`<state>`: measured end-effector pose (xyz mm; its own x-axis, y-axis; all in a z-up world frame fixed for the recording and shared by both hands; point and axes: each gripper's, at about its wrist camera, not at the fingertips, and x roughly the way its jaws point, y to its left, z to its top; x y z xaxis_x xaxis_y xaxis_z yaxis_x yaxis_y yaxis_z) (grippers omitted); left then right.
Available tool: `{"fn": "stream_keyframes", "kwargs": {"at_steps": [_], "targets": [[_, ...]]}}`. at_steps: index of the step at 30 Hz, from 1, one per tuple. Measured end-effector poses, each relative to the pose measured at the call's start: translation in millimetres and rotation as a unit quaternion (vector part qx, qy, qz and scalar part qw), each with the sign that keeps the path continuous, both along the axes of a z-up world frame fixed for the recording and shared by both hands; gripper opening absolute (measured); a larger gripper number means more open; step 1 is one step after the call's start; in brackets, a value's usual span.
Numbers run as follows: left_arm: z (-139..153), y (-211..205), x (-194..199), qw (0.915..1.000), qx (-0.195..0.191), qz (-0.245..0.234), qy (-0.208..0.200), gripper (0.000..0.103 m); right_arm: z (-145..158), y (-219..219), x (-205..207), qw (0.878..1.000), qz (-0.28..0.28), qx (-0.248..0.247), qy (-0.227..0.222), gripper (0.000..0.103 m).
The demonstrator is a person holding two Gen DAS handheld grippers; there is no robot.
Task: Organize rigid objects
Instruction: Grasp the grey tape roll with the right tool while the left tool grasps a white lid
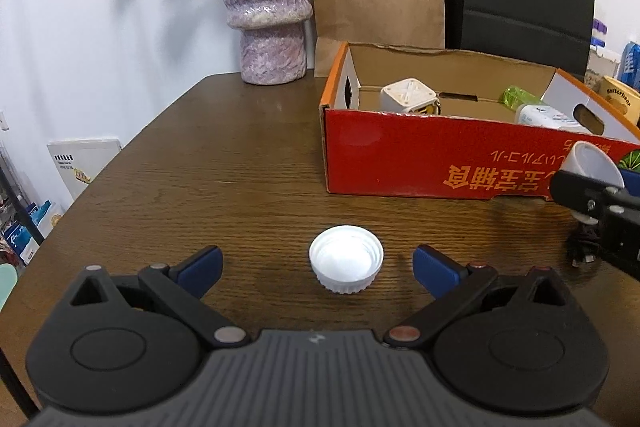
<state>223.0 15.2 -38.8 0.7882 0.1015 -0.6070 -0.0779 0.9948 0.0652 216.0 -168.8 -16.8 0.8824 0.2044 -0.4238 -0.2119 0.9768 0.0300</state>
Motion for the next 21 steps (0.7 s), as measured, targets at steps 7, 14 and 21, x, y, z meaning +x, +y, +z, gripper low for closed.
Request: {"fn": "stream_keyframes", "kwargs": {"at_steps": [7, 14, 21], "targets": [[-4, -2, 13, 0.9999, 0.002, 0.008, 0.013, 0.103, -3, -5, 7, 1.0, -0.003, 0.007, 0.008, 0.042], [-6, -6, 14, 0.9998, -0.008, -0.012, 0.016, 0.076, -4, -6, 6, 1.0, -0.004, 0.007, 0.007, 0.042], [-5, -8, 8, 0.9992, -0.017, -0.034, 0.008, 0.041, -5, -7, 2, 1.0, -0.003, 0.008, 0.007, 0.042]]}}
